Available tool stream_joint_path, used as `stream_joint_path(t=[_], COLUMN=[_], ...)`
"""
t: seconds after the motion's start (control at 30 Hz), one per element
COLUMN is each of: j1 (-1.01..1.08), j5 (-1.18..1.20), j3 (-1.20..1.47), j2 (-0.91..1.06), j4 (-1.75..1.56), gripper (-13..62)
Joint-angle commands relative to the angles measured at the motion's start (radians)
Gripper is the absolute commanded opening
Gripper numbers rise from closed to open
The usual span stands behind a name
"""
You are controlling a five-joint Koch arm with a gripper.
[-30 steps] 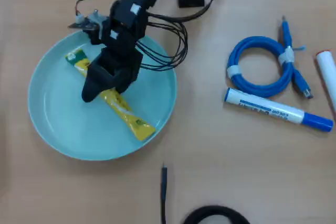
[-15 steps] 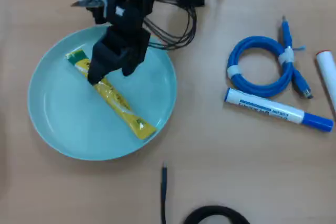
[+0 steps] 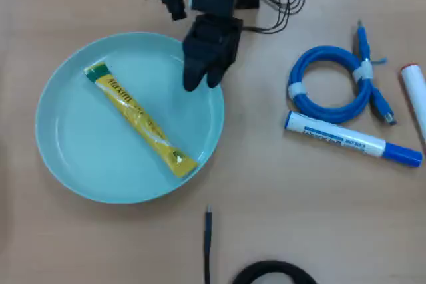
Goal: Pick up the yellow coffee stick, then put it in the green bowl
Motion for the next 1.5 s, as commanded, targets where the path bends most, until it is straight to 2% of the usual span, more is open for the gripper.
stream_joint_path(t=[0.0,0.3,0.53,0.97,1.47], j1=[-0.046,-0.193,-0.190,-0.196,-0.239], j5=[-0.006,-0.029,-0.129,-0.146,-0.133], j3=[-0.002,0.258,0.532,0.778,0.828], j2=[0.094,0.318,0.328,0.327,0.322], j4=[-0.095,-0.112,-0.236,-0.291,-0.219], gripper=[48.2,48.3,48.3,48.3,48.1])
